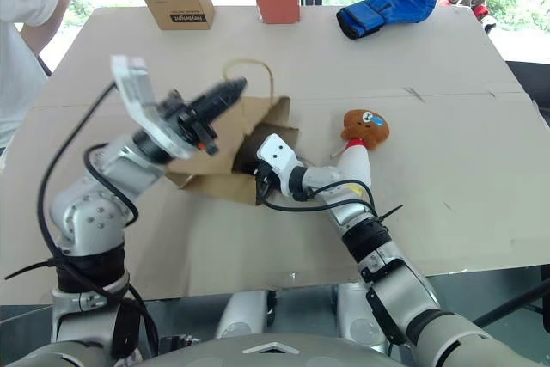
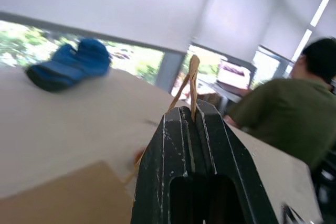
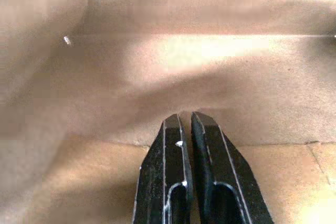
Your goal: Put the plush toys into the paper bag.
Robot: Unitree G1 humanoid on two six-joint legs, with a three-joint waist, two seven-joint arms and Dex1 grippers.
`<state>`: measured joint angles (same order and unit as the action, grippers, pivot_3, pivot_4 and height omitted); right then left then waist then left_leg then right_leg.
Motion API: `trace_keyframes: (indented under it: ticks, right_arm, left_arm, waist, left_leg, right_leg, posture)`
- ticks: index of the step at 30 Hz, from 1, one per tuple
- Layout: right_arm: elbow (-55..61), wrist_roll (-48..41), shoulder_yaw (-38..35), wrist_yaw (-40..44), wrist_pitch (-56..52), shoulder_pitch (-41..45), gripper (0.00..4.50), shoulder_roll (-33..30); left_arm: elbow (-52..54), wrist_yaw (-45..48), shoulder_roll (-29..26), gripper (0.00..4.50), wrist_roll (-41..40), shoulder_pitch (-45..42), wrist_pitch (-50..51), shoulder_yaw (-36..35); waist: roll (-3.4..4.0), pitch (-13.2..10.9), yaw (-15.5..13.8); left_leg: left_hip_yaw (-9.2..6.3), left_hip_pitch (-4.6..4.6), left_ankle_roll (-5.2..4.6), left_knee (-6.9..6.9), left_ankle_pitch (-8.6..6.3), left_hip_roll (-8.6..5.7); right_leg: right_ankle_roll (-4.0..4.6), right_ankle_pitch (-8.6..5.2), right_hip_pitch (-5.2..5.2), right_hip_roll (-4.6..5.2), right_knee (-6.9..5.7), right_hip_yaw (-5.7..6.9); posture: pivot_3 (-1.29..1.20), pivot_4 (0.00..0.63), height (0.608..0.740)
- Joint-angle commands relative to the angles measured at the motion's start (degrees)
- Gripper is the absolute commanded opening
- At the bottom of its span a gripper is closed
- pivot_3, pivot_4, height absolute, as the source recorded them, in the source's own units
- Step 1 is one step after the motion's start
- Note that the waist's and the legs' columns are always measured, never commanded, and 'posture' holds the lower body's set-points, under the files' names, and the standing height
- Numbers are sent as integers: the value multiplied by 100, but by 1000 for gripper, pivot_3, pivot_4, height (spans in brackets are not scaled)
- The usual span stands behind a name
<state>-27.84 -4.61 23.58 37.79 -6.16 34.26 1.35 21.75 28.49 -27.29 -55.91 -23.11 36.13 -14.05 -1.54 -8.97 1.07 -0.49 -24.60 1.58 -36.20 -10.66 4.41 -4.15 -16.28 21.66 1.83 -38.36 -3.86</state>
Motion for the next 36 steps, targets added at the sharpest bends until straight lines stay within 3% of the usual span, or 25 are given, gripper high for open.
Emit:
trace_keyframes:
  ticks: [1,6,8,9,12,16,17,19,20,24,27,32,33,36]
  right_arm:
    - [-335,275,-100,-328,40,35,52,56]
    - [-254,801,-125,-1083,-176,213,52,85]
    - [134,572,-246,-840,-484,202,52,60]
    - [385,456,-364,-805,-606,176,282,38]
    - [1450,257,-509,-598,-1105,-42,1338,-223]
    - [3323,-155,-792,-492,-2255,-477,3387,-648]
    - [3770,-227,-845,-461,-2527,-593,3558,-785]
    - [4728,-379,-1043,-550,-3140,-877,4354,-1057]
    - [5200,-451,-1165,-625,-3453,-1012,4447,-1196]
    - [6529,-587,-1610,-1012,-4520,-1441,4447,-1551]
    - [7258,-212,-1904,-1567,-5300,-1930,4447,-1892]
    - [7395,3,-2082,-2390,-6412,-2472,4447,-1593]
    - [7325,71,-1998,-2481,-6413,-2538,3941,-1628]
    - [7033,209,-1748,-2650,-6121,-2687,2979,-1666]
  left_arm:
    - [63,-213,-64,0,-197,-158,73,-249]
    - [-2,-66,-145,0,-3,-115,-57,-284]
    - [5,121,-225,0,12,-25,-47,-263]
    - [19,202,-245,0,12,21,-45,-242]
    - [38,401,-253,0,94,145,-126,-159]
    - [-10,524,-189,0,174,194,-195,-103]
    - [-24,563,-175,0,197,209,-214,-87]
    - [-60,651,-146,0,241,224,-244,-51]
    - [-90,692,-132,0,251,221,-253,-39]
    - [-179,824,-123,0,313,210,-307,6]
    - [-284,986,-142,0,356,157,-337,70]
    - [-448,1110,-93,0,431,29,-393,112]
    - [-464,1135,-83,0,449,15,-399,125]
    - [-516,1214,-61,0,474,-31,-410,166]
  waist:
    - [0,0,8]
    - [1,-1,12]
    - [2,-1,7]
    - [2,-1,2]
    - [4,-3,-25]
    - [4,-4,-14]
    - [6,-6,-13]
    - [6,-6,-15]
    - [6,-6,-26]
    - [5,-5,-24]
    - [4,-5,-21]
    - [3,-4,-16]
    - [4,-5,-14]
    - [4,-5,-2]
  left_leg:
    - [-1,3,2,0,1,0]
    - [-9,11,18,-1,11,-1]
    - [-9,11,25,-1,15,-1]
    - [-10,9,27,-1,17,-1]
    - [-11,-4,28,-1,16,-3]
    - [-11,-10,28,11,16,-3]
    - [-11,-10,28,13,16,-2]
    - [-11,-11,28,19,16,-2]
    - [-10,-11,28,20,16,-2]
    - [-9,-12,28,23,16,-3]
    - [-7,-11,28,23,16,-3]
    - [-4,-13,28,25,16,-3]
    - [-5,-13,28,27,16,-3]
    - [2,-14,28,33,16,-3]
  right_leg:
    - [0,0,0,-1,-5,0]
    - [1,-1,1,-5,-23,-2]
    - [2,-1,2,-4,-26,-1]
    - [2,-1,4,-4,-27,-1]
    - [2,-1,10,-3,-24,-1]
    - [2,-1,20,-3,-19,-1]
    - [2,-1,22,-4,-19,-1]
    - [3,-2,24,-4,-18,-1]
    - [3,-2,24,-4,-16,-1]
    - [3,-3,23,-2,-7,-1]
    - [24,-14,23,0,0,-2]
    - [25,-14,22,2,12,-5]
    - [25,-14,22,1,13,-5]
    - [24,-14,24,2,22,-10]
  posture:
    - [0,150,740]
    - [0,150,740]
    - [0,150,740]
    - [0,150,740]
    - [0,150,740]
    - [0,150,740]
    - [0,150,740]
    - [0,150,740]
    - [0,150,740]
    - [0,150,740]
    - [0,150,740]
    - [0,150,740]
    - [0,150,740]
    - [0,150,740]
